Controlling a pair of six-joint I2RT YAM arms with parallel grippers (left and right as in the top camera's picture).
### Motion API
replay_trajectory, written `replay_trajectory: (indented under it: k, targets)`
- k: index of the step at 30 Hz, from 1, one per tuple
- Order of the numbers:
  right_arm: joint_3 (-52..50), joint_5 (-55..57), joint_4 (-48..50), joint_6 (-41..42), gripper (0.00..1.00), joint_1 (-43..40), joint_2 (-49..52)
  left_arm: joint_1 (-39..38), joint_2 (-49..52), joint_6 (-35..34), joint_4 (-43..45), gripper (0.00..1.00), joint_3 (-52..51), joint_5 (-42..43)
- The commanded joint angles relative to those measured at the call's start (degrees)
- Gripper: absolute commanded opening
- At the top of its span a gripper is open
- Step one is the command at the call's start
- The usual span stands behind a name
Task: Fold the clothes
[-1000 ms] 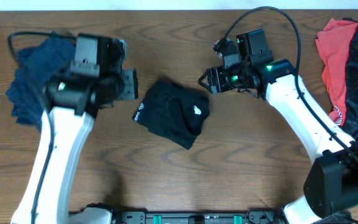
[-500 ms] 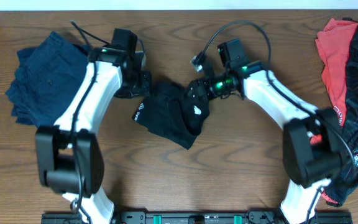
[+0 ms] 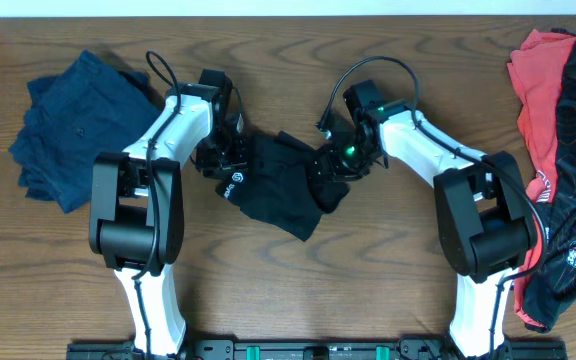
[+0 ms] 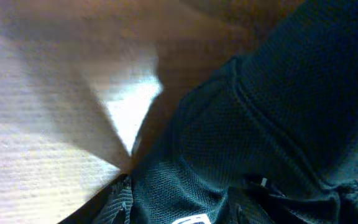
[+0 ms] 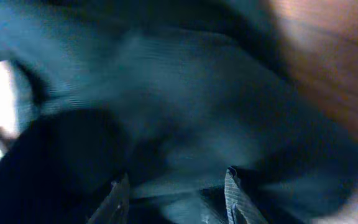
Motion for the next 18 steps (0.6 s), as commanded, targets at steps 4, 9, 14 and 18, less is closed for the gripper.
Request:
replay_trajectory:
  k: [4,9,14,18]
  targets:
    - [-1.6,19.6,-0.9,2.6,0.49,-1.1,2.1,-0.1,2.4,0.1,-7.6,0.49,-0.6,0.5]
    - [-1.5,23.7,1.2,2.8,0.5,-3.2,2.1,-0.4,2.1,-0.3,-15.7,0.45,-0.6,1.7]
    - [1.2,23.7,-0.3,2.8,0.52,-6.4,0.3,-1.0,-2.6,-0.3,-18.4,0.44,-0.6,3.9]
    - [4.6,23.7,-3.1,2.8,0.53,-8.5,-4.8,-1.1,-10.8,-0.3,-15.2,0.44,-0.6,3.8]
